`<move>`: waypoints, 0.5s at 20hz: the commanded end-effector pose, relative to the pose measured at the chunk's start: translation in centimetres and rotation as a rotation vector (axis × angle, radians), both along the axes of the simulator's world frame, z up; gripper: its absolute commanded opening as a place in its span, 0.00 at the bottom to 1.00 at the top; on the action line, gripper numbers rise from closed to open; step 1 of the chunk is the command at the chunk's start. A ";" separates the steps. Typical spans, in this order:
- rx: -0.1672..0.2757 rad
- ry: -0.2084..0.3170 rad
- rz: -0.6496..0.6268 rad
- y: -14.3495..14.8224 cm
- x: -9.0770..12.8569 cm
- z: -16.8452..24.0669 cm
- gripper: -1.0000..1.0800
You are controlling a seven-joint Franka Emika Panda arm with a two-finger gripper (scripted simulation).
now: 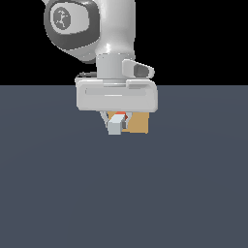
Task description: Insert the peg into the horizontal hole in a box.
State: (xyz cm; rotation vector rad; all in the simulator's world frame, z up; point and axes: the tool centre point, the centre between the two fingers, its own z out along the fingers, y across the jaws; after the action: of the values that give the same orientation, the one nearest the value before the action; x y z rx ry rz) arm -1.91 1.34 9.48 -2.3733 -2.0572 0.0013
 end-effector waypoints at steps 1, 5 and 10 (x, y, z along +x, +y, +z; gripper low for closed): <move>0.000 -0.001 -0.009 1.5 0.5 0.4 0.00; 0.000 -0.001 -0.015 3.1 1.0 0.8 0.00; 0.000 -0.001 -0.018 3.8 1.2 1.0 0.00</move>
State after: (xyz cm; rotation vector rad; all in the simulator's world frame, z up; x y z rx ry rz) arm -0.80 5.08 10.35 -2.3890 -2.0388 0.0015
